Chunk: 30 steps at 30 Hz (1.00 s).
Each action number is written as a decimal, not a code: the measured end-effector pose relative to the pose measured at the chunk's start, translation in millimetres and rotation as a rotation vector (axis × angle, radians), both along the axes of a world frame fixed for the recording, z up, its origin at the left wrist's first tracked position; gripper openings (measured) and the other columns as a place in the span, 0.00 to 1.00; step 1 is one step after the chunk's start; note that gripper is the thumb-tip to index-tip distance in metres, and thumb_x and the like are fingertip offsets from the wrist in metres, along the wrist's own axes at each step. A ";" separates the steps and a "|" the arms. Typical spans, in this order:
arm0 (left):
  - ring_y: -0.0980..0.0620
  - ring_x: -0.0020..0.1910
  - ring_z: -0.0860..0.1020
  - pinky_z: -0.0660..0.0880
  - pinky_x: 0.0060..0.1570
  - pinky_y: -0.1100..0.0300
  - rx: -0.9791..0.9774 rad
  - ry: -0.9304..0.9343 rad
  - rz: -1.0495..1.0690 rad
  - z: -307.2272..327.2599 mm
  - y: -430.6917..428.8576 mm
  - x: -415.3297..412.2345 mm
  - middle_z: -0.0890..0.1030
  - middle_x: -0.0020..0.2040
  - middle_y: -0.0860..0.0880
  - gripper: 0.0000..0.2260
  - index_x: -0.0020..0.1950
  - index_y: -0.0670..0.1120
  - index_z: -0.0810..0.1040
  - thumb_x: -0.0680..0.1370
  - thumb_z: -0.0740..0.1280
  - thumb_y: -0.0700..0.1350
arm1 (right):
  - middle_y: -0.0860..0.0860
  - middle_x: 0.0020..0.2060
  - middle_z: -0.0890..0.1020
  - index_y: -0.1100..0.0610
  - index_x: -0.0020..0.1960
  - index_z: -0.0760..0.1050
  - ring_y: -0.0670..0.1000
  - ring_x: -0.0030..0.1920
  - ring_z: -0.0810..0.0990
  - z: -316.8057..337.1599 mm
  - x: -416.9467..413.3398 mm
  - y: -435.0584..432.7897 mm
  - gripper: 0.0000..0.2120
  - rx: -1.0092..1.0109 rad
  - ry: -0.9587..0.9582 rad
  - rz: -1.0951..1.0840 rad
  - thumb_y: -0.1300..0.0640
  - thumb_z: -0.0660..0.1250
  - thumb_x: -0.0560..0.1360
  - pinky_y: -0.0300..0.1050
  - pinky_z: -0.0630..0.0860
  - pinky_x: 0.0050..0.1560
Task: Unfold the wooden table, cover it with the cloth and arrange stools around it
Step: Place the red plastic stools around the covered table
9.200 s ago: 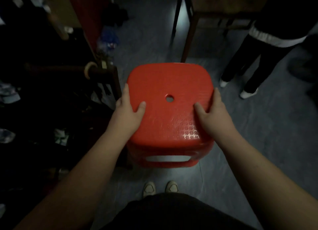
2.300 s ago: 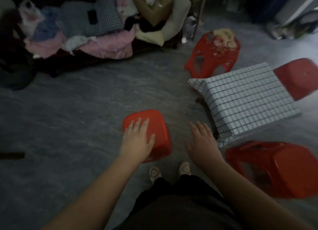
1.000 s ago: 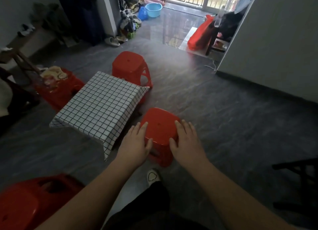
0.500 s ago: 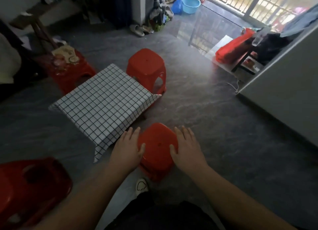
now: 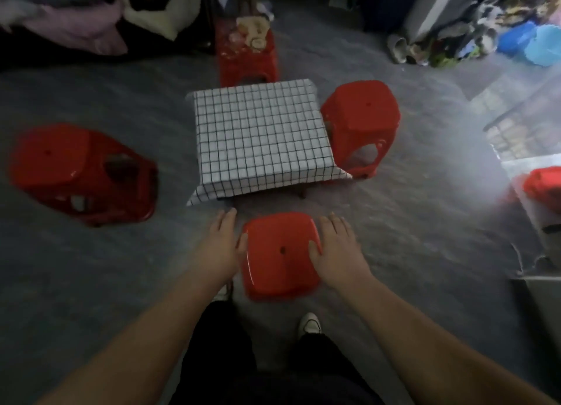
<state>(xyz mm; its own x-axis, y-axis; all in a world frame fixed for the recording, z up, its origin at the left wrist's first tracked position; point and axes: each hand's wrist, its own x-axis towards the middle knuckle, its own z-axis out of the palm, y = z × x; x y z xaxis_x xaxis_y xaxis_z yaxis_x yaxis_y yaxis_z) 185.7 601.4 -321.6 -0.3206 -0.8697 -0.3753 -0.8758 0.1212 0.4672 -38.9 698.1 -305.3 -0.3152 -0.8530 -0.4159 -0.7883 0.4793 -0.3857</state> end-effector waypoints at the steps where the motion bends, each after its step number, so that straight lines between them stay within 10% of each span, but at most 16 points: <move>1: 0.46 0.76 0.63 0.66 0.71 0.48 0.021 -0.002 0.049 -4.5 13.3 -4.7 0.62 0.78 0.44 0.28 0.79 0.47 0.58 0.81 0.62 0.52 | 0.55 0.79 0.57 0.52 0.79 0.54 0.56 0.79 0.50 -6.3 -7.6 4.5 0.31 0.019 -0.006 0.031 0.45 0.57 0.79 0.57 0.55 0.77; 19: 0.42 0.77 0.60 0.63 0.73 0.41 0.272 0.066 0.458 -341.4 43.8 -25.9 0.51 0.81 0.45 0.40 0.80 0.55 0.49 0.76 0.70 0.57 | 0.54 0.79 0.53 0.47 0.80 0.48 0.59 0.78 0.53 -346.2 -51.5 -7.9 0.37 0.097 -0.226 -0.178 0.48 0.65 0.78 0.58 0.57 0.75; 30: 0.50 0.73 0.65 0.67 0.71 0.43 0.238 0.216 0.561 -364.8 56.1 -31.5 0.61 0.77 0.50 0.51 0.78 0.62 0.42 0.70 0.77 0.53 | 0.52 0.78 0.54 0.42 0.80 0.37 0.55 0.75 0.63 -371.5 -41.5 5.3 0.48 0.029 -0.399 -0.323 0.50 0.71 0.76 0.51 0.64 0.70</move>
